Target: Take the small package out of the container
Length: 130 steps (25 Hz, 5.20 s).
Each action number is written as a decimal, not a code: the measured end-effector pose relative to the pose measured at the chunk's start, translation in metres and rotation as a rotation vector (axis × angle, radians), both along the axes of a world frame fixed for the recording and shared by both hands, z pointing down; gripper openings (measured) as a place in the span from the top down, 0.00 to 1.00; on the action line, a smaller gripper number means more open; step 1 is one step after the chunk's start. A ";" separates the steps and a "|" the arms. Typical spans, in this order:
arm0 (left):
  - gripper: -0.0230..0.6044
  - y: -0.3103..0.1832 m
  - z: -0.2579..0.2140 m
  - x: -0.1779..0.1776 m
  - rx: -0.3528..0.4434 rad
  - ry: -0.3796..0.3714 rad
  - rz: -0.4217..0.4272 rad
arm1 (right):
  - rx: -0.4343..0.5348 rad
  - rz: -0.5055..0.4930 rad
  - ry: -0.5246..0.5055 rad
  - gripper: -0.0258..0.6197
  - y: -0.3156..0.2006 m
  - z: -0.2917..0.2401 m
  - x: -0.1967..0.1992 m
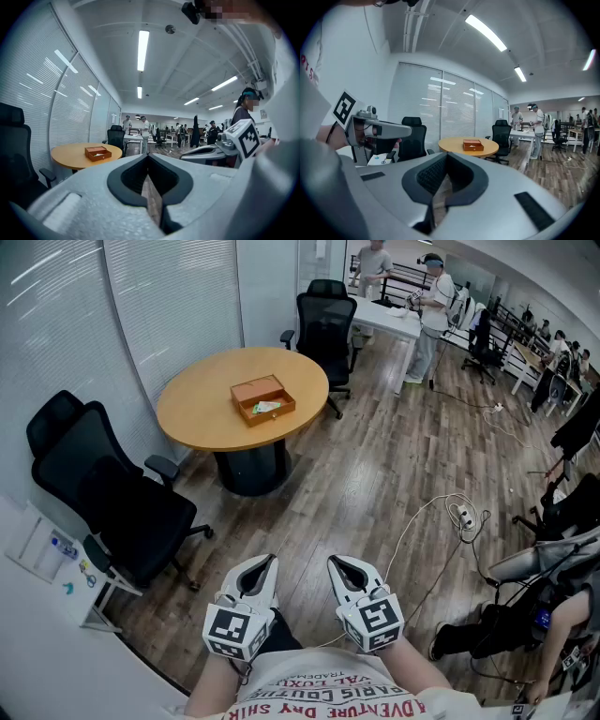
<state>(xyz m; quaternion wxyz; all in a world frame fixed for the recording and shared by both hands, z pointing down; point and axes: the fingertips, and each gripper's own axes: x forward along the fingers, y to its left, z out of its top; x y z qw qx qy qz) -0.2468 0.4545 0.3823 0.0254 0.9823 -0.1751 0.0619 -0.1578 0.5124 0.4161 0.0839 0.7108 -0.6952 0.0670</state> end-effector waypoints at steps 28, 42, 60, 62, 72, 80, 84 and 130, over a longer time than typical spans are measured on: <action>0.95 -0.137 0.035 0.032 -0.093 -0.046 -0.016 | -0.119 0.063 -0.072 0.95 -0.127 0.051 0.046; 0.95 -0.342 0.017 0.081 -0.086 -0.024 0.027 | -0.132 0.115 -0.099 0.95 -0.320 0.035 0.093; 0.95 -0.507 0.048 0.170 -0.114 -0.051 -0.254 | -0.161 -0.124 -0.103 0.95 -0.520 0.059 0.218; 0.95 -0.521 0.047 0.198 -0.120 -0.051 -0.284 | -0.168 -0.177 -0.095 0.95 -0.544 0.054 0.243; 0.95 -0.598 0.057 0.308 -0.162 -0.018 -0.480 | -0.211 -0.393 -0.050 0.95 -0.636 0.056 0.358; 0.95 -0.631 0.081 0.341 -0.213 -0.054 -0.529 | -0.300 -0.515 -0.092 0.95 -0.683 0.083 0.383; 0.95 -0.665 0.095 0.334 -0.230 -0.067 -0.540 | -0.343 -0.554 -0.085 0.95 -0.709 0.100 0.372; 0.95 -0.765 0.165 0.292 -0.387 -0.026 -0.620 | -0.955 -0.786 0.371 0.41 -0.816 0.312 0.327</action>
